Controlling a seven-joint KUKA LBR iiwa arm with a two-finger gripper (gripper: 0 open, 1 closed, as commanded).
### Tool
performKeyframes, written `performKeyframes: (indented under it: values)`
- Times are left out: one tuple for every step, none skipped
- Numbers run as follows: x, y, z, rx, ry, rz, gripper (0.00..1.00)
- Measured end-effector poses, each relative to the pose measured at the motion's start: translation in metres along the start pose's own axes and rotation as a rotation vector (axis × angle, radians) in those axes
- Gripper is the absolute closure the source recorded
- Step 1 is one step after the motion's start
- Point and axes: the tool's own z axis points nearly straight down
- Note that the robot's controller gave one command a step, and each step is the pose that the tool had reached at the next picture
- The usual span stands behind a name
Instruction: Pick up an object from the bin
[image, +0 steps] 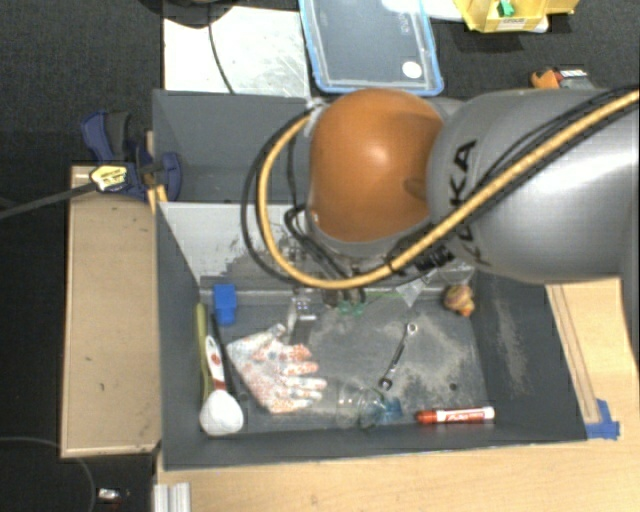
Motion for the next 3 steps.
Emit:
performKeyframes:
  values:
    - [-0.013, -0.011, 0.058, 0.000, -0.004, -0.142, 0.00]
    - [-0.010, -0.020, 0.156, -0.002, -0.008, -0.150, 0.00]
    - [-0.013, -0.018, 0.179, -0.004, -0.007, 0.166, 0.00]
